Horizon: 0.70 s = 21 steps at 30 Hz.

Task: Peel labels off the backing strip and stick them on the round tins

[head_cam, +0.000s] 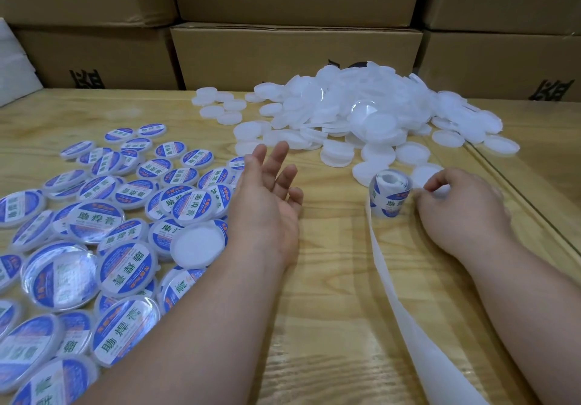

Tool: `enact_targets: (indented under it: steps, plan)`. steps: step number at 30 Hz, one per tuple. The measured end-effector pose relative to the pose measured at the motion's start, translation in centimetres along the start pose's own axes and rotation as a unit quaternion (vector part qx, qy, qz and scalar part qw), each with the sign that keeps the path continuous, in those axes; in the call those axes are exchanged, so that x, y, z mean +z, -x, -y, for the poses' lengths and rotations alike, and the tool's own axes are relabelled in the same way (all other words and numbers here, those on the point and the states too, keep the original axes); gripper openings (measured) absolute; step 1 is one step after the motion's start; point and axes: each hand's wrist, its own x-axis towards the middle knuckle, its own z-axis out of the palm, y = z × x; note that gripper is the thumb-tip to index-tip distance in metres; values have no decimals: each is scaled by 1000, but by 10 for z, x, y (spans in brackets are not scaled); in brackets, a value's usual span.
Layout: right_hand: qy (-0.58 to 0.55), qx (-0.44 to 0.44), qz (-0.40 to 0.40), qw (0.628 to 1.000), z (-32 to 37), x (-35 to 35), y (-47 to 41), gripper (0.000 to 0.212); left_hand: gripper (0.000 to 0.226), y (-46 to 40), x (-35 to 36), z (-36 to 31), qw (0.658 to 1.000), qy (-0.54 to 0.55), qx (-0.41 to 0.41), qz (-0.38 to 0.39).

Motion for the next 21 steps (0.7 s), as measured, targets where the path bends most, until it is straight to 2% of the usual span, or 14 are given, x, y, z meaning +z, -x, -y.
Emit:
enact_targets:
  steps: [3, 6, 8, 9, 12, 15, 16, 18, 21]
  plan:
    - [-49, -8, -19, 999, -1, 1, -1, 12, 22, 2, 0, -1, 1000, -13, -7, 16]
    - [-149, -57, -51, 986, 1, 0, -1, 13, 20, 7, 1, 4, 992, -112, 34, 53]
    - [-223, -119, -58, 966, 6, -3, 4, 13, 16, 10, 3, 12, 967, -221, 92, 89]
    - [-240, -163, -65, 955, 8, -4, 7, 13, 22, 12, 3, 16, 947, -273, 128, 114]
    - [-200, -314, -96, 923, 16, -4, 15, 8, 54, 15, 0, 28, 885, -371, 204, 194]
    - [-151, -415, -69, 894, 23, -1, 22, 21, 69, 15, -1, 31, 857, -405, 208, 243]
    - [-141, -433, -51, 889, 24, 1, 23, 24, 67, 15, -1, 31, 860, -395, 197, 256]
    - [-134, -451, -24, 882, 26, 4, 26, 23, 56, 14, 0, 29, 890, -333, 145, 274]
    - [-128, -457, -20, 880, 24, 5, 27, 21, 38, 14, 2, 21, 924, -268, 69, 262]
